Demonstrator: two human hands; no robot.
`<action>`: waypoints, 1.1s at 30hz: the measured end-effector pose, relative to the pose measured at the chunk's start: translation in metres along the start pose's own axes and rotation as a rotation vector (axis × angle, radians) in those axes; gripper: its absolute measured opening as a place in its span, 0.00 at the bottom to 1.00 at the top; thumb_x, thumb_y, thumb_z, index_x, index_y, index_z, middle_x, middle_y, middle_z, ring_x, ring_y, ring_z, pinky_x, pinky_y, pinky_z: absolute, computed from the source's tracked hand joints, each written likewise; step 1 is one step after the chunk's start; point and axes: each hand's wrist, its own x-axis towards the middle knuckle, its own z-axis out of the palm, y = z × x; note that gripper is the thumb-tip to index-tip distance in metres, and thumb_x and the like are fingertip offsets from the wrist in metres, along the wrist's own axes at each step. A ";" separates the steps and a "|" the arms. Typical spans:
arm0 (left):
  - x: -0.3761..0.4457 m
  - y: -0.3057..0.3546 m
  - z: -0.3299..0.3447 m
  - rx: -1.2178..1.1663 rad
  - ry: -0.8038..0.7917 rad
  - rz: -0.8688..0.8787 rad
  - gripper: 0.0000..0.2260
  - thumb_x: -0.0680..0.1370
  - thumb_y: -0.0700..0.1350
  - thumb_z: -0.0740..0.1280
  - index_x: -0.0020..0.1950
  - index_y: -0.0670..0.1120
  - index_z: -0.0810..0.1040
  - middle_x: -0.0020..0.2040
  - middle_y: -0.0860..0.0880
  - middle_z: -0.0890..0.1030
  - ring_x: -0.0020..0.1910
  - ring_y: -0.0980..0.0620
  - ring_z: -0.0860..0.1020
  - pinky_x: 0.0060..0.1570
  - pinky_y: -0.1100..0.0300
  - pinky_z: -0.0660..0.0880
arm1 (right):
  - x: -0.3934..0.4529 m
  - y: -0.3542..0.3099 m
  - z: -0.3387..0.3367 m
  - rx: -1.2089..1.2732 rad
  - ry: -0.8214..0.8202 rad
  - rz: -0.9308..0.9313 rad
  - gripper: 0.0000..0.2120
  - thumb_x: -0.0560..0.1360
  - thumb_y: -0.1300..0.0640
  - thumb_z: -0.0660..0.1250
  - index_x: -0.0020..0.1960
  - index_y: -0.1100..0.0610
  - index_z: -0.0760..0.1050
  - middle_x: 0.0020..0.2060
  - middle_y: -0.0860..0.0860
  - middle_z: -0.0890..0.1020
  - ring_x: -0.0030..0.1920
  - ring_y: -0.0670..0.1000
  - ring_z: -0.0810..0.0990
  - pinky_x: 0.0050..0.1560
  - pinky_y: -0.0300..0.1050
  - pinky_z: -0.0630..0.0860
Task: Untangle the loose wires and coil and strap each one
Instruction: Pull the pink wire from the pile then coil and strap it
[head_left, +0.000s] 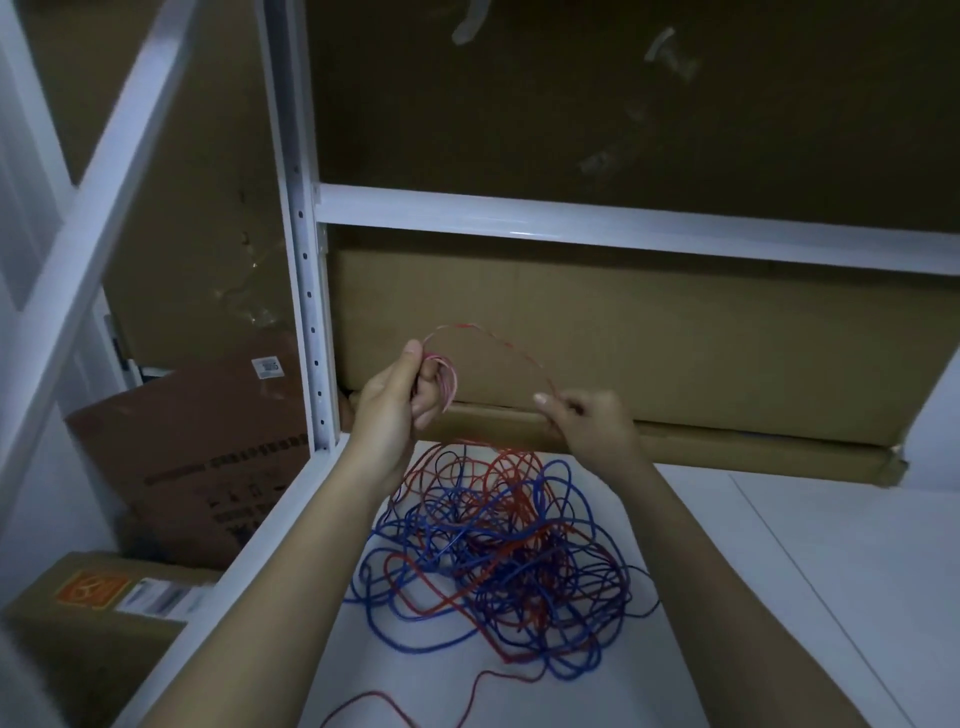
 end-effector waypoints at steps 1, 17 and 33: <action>0.003 0.002 0.004 0.026 -0.009 0.026 0.17 0.83 0.51 0.53 0.37 0.46 0.68 0.22 0.54 0.61 0.21 0.57 0.59 0.26 0.65 0.59 | 0.007 -0.009 -0.008 0.048 0.015 0.018 0.16 0.78 0.49 0.65 0.34 0.55 0.77 0.27 0.47 0.75 0.29 0.45 0.73 0.32 0.40 0.68; 0.044 0.044 0.053 0.592 -0.030 0.130 0.19 0.82 0.55 0.55 0.36 0.47 0.72 0.30 0.51 0.71 0.30 0.54 0.69 0.36 0.61 0.67 | 0.055 -0.134 -0.090 1.158 -0.034 -0.008 0.15 0.82 0.49 0.56 0.40 0.55 0.71 0.24 0.47 0.68 0.27 0.45 0.69 0.30 0.34 0.69; -0.007 -0.097 -0.015 1.445 0.007 -0.116 0.20 0.77 0.58 0.66 0.52 0.40 0.73 0.47 0.41 0.78 0.48 0.41 0.76 0.45 0.51 0.72 | -0.017 0.031 -0.046 0.042 -0.092 -0.055 0.12 0.81 0.47 0.58 0.47 0.53 0.74 0.35 0.47 0.74 0.37 0.44 0.73 0.41 0.39 0.69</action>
